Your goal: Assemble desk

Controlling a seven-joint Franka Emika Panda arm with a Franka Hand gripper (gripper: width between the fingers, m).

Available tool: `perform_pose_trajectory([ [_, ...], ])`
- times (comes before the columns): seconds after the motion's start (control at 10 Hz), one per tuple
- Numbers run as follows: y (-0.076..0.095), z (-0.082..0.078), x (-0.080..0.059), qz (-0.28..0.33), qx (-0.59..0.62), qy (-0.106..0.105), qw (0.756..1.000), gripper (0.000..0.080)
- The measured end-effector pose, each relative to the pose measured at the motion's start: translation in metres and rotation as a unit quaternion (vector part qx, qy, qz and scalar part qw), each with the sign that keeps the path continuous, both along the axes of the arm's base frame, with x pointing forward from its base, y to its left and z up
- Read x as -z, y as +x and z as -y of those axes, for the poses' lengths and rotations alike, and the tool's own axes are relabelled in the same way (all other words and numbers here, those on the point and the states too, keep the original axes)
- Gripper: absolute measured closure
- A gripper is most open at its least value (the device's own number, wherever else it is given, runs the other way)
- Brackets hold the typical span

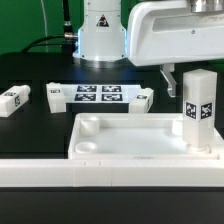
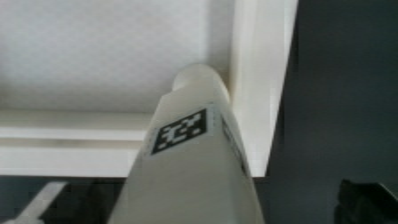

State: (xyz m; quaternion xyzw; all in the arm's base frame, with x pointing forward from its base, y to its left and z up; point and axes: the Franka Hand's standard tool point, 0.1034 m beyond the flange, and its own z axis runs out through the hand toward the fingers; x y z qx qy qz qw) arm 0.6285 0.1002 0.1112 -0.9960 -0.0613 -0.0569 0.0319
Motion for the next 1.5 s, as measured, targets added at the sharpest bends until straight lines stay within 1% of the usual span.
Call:
perform_pose_trajectory([
  [0.1, 0.0003, 0.0020, 0.0001, 0.003, -0.027, -0.003, 1.000, 0.0150],
  [0.2, 0.0003, 0.0025, 0.0003, 0.005, -0.049, -0.007, 0.999, 0.0180],
  [0.3, 0.0003, 0.0027, 0.0004, 0.006, -0.064, -0.008, 0.998, 0.0353],
  [0.4, 0.0003, 0.0026, 0.0004, 0.005, -0.060, -0.008, 0.998, 0.0353],
  [0.5, 0.0003, 0.0025, 0.0005, 0.005, -0.060, -0.008, 0.998, 0.0491],
  [0.6, 0.0003, 0.0026, 0.0004, 0.005, -0.060, -0.008, 0.998, 0.0511],
  [0.8, 0.0003, 0.0025, 0.0005, 0.004, -0.049, -0.006, 0.999, 0.0511],
  [1.0, 0.0002, 0.0027, 0.0013, -0.003, 0.052, 0.013, 0.999, 0.0511],
  [1.2, 0.0001, 0.0029, 0.0017, -0.009, 0.126, 0.022, 0.992, 0.0511],
  [1.3, 0.0003, 0.0030, 0.0021, -0.013, 0.182, 0.030, 0.983, 0.0510],
  [1.5, -0.0004, 0.0008, 0.0027, -0.020, 0.295, 0.040, 0.954, 0.0509],
])
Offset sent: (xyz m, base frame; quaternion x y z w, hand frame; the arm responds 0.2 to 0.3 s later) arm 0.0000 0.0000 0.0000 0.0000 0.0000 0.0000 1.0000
